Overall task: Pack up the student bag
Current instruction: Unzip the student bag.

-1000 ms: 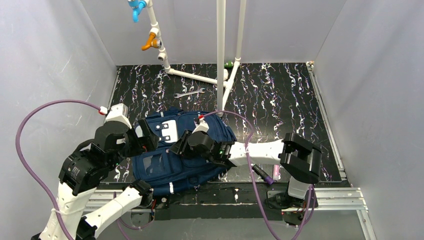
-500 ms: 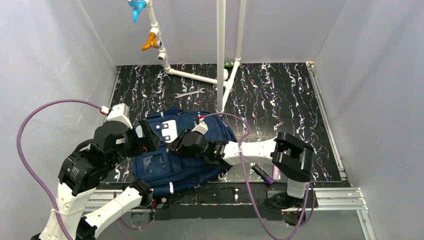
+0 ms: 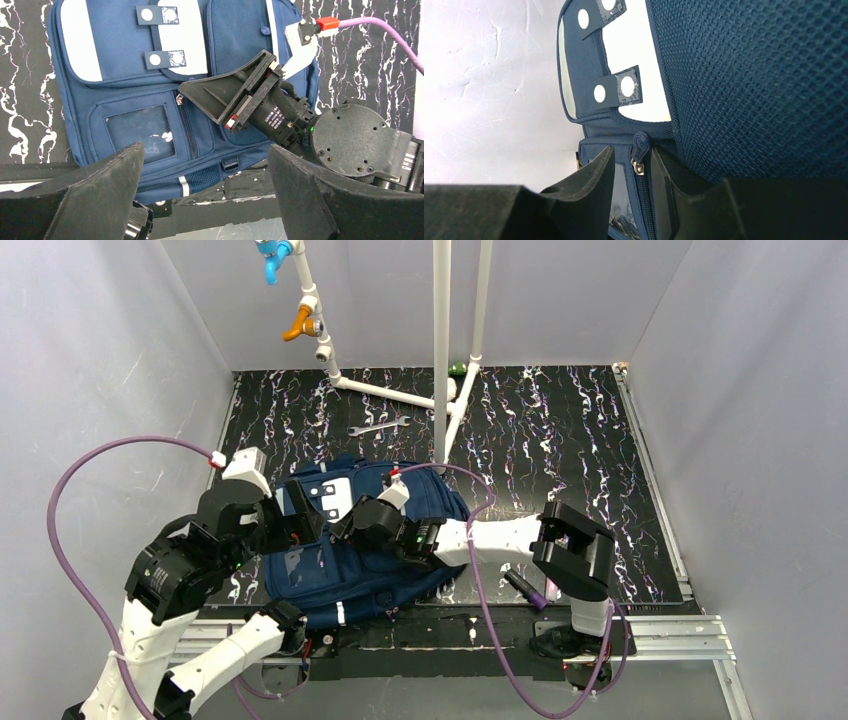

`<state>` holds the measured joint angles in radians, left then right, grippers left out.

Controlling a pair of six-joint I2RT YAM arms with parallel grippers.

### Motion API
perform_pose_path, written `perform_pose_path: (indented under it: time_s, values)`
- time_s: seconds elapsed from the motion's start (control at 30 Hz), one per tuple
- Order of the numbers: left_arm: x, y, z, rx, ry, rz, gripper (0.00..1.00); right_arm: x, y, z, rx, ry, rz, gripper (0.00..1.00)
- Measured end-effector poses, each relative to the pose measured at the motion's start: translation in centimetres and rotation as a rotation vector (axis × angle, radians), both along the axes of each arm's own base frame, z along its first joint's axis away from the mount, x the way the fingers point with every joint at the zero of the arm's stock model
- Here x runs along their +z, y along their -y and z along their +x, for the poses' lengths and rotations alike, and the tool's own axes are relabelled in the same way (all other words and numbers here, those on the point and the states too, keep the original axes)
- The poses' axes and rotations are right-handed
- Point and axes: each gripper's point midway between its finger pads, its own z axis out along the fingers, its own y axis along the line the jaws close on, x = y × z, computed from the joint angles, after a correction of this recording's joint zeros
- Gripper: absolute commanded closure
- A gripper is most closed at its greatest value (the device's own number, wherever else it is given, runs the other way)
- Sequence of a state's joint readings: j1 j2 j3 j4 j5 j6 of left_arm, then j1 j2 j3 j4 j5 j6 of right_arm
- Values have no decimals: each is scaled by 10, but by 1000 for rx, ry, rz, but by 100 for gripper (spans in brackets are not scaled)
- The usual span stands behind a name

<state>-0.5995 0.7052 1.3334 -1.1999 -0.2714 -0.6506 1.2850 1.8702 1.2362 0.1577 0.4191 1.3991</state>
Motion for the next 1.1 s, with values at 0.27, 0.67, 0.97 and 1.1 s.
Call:
perform_pose_path:
  time_s: [0.27, 0.67, 0.97, 1.1]
  values:
    - [-11, 3, 2, -4, -25, 12, 7, -4, -13, 11, -44, -18, -32, 74]
    - [-69, -14, 36, 162, -220, 108, 2, 8, -14, 15, 128, 258, 55, 99]
    - [-117, -50, 79, 407, -339, -73, 15, 19, -5, 15, 282, 428, 121, 99]
    - [-148, -50, 78, 430, -410, -104, 16, 22, -5, 14, 355, 497, 120, 99]
